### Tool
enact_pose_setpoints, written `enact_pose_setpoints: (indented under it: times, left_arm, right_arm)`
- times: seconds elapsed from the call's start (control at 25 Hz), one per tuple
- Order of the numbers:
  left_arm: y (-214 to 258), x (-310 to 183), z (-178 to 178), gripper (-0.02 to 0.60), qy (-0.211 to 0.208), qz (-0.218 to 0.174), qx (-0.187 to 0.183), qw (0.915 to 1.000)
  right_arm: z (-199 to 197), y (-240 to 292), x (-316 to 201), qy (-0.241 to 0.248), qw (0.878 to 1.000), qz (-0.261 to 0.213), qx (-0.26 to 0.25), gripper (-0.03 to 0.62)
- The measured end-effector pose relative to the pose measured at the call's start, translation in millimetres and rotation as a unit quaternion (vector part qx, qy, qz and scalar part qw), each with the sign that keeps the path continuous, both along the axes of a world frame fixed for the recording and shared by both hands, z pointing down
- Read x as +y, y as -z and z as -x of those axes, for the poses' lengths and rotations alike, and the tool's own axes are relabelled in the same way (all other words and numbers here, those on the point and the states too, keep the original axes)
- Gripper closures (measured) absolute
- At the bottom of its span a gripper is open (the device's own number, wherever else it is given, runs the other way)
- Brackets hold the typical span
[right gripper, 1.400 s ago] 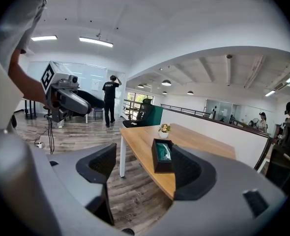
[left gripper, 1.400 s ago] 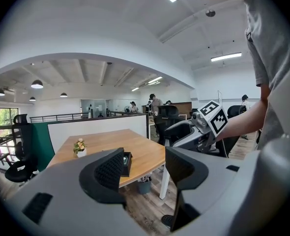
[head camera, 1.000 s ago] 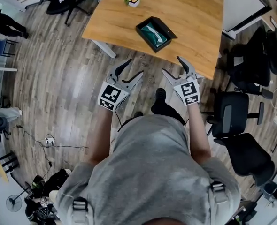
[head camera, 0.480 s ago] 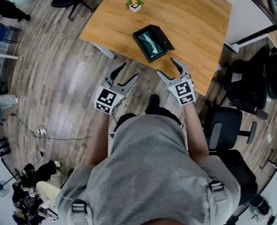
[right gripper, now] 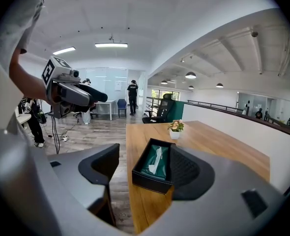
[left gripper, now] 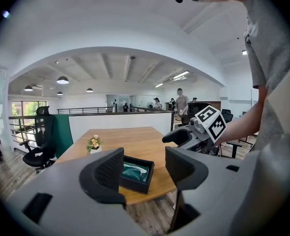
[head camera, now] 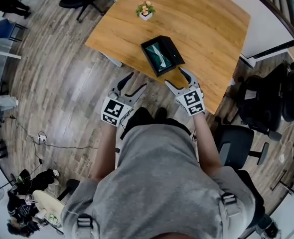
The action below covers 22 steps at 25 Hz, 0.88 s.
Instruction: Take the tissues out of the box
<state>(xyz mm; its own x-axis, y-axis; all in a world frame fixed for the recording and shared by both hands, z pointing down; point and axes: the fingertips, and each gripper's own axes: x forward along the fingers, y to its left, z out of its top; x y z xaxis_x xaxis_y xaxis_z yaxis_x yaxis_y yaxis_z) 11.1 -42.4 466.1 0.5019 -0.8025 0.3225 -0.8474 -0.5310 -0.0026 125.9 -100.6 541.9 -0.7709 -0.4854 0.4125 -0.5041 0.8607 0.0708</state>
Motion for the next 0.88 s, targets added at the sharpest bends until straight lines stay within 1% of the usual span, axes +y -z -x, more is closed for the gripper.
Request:
enact_pose_setpoints:
  times: [0.24,0.56,0.88]
  left_arm:
    - [-5.1,-22.6,7.7,0.316,-0.001,0.003,0.011,0.9999]
    - [3.4,-71.8,21.2,0.316,-0.028,-0.011,0.018,0.9994]
    - [-7.1,-106.4,35.6,0.316,-0.054,0.001,0.025,0.9983]
  right_arm:
    - [12.3,-7.1,-12.4,0.009,1.000,0.004,0.017,0.278]
    - [27.3,-14.3,-38.7,0.003,0.999,-0.008,0.054,0.279]
    - [39.6,-34.5,-58.9,-0.014,0.997,0.017,0.069,0.279]
